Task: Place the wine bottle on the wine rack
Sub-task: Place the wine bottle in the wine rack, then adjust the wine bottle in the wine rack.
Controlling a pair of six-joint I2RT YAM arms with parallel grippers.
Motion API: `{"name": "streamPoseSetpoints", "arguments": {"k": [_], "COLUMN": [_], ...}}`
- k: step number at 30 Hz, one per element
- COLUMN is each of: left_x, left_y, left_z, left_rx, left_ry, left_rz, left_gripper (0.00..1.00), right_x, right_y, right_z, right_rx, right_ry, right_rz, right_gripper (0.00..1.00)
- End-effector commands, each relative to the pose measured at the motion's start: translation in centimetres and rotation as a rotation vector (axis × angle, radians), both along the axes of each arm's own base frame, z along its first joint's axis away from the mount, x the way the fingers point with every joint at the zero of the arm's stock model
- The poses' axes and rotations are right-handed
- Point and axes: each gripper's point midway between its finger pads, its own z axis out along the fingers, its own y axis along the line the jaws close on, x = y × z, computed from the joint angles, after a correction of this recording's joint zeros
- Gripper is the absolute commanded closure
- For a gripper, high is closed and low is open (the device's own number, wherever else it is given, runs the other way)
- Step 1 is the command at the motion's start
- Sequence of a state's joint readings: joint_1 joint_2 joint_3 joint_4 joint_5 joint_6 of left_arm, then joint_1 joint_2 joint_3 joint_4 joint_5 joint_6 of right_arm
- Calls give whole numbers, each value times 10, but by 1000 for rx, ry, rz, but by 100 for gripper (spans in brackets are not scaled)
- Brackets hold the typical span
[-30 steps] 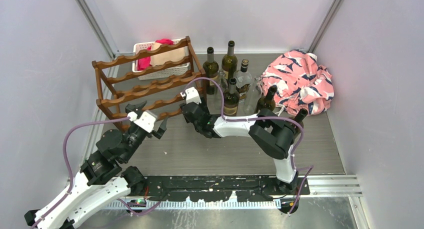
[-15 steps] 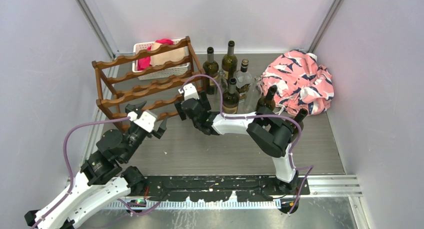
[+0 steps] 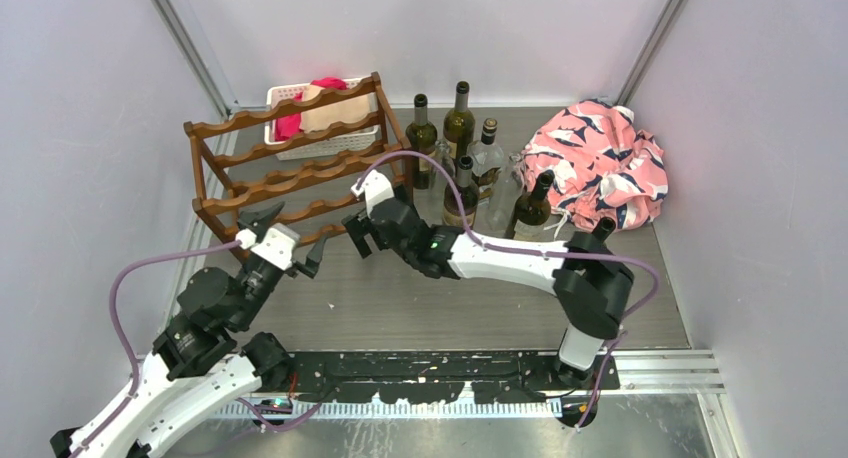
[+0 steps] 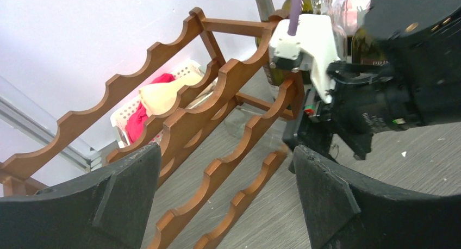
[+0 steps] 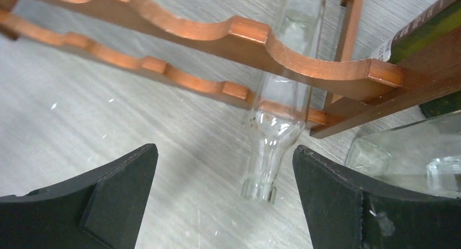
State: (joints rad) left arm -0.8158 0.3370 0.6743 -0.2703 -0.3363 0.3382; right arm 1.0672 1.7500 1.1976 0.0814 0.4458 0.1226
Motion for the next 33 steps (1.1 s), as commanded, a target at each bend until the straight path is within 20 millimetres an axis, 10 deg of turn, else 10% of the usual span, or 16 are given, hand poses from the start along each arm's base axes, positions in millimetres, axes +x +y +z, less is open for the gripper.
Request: {"name": "streamPoseSetpoints", "arguments": {"k": [1,7,19,27,33], "left_x": [-9,-21,-35,-30,-18], "left_y": [7,14,-5,-37,-83], "left_z": [38,56,35,-1,-32], "left_rx": [-150,-244,-538,-712,-679], "left_ry": [-96,-119,115,367,588], "left_rz": [-7,-31,-126,-162,-192], "left_gripper": [10,9,0,4,14], "right_x": [-37,-79,-83,-26,0], "right_y": [-6,-22,-93,-187,-260], "right_z": [27,58,167,252,307], "right_rx": [13,-35,-132,-338,-176], "right_ry": [53,115,72,-92,-182], "right_rz": [185,448,704,431,156], "right_gripper": [0,0,0,0,0]}}
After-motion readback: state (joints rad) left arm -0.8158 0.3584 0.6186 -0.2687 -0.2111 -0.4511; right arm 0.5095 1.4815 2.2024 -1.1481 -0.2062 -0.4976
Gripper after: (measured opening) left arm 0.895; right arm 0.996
